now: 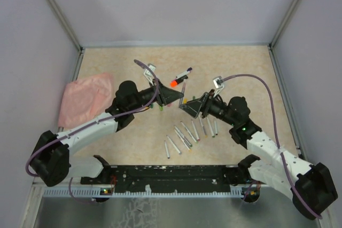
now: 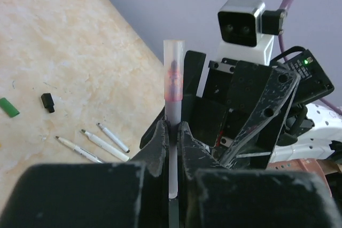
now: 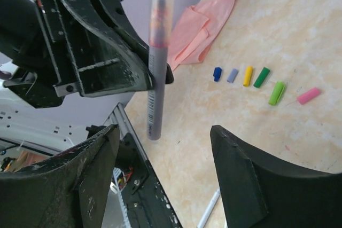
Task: Open the pen caps
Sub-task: Pick up the pen from the center of the board.
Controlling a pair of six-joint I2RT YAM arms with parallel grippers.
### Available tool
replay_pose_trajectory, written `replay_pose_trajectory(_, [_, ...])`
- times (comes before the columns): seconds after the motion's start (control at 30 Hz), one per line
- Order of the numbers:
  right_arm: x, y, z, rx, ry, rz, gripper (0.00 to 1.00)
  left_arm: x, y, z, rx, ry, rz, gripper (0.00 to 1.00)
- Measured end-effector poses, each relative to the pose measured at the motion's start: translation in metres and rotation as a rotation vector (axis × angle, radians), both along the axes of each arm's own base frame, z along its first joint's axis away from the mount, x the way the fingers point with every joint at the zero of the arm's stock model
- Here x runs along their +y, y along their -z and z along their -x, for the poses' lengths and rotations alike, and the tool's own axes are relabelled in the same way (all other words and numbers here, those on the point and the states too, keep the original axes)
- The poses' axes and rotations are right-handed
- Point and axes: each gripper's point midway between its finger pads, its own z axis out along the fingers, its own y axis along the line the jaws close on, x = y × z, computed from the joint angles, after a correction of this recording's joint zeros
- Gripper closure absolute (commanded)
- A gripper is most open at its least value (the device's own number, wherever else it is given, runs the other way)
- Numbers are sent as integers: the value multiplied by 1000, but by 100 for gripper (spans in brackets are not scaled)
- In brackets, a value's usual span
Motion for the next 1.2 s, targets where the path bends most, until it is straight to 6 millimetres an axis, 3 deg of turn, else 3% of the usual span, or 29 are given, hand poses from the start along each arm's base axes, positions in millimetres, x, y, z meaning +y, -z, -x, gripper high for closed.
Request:
replay_pose_trajectory(0.5, [19, 32, 1, 93, -3, 59, 41, -7, -6, 1, 18, -63, 51, 100])
replay_pose_trajectory(0.83, [19, 19, -10, 67, 45, 44, 47, -11, 2, 0, 35, -60, 39, 100])
replay_pose_trajectory(0.97, [18, 19, -11, 65, 50, 43, 57, -13, 0, 0, 37, -54, 41, 100])
replay_pose_trajectory(1.2, [19, 16, -11, 54, 49, 38, 91, -16, -1, 2, 35, -48, 44, 100])
